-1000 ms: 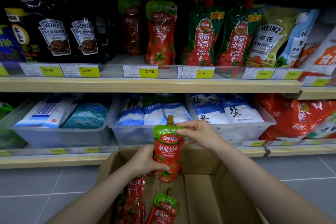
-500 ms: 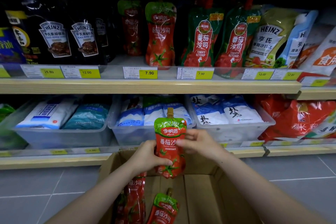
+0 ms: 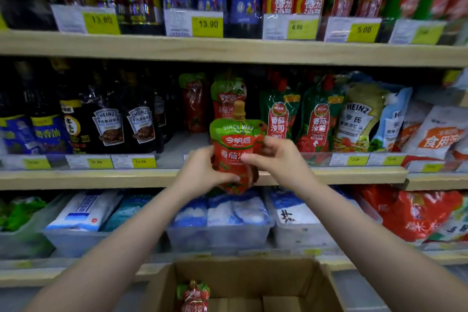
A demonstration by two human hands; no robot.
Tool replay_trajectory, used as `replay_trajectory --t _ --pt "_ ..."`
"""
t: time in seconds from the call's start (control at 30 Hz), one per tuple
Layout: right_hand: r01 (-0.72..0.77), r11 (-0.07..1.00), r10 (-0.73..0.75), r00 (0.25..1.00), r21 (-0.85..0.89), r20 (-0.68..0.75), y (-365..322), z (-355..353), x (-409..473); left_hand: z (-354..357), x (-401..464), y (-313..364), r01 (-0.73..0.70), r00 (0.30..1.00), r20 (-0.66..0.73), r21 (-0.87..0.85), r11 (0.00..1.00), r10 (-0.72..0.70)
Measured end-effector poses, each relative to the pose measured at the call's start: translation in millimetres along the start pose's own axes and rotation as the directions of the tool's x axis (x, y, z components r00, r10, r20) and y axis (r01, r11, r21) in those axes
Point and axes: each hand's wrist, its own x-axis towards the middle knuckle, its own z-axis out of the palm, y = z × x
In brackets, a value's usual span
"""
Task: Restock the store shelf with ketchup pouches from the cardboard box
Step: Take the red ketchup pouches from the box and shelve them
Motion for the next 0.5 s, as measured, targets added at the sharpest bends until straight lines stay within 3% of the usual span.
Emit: replay_trajectory --t 0.1,0.2,0.5 --pt "0.091 0.995 -0.093 0.995 -0.051 -0.028 -24.0 -3.1 31.1 -26.7 27.1 21.8 -0.089 0.989 -0.108 0.067 0.994 0.096" --pt "0.124 0.990 -0.128 0.990 -0.068 -0.056 -27.3 -3.0 55.2 -35.2 48.3 24.0 -0.096 0.983 -0.153 0.059 0.994 0.104" --pt "-0.055 0.983 0.034 0.992 -0.178 -0.120 20.1 7.9 81.1 -10.5 69.9 -20.3 0.071 0.992 -0.105 0.045 0.996 -0.066"
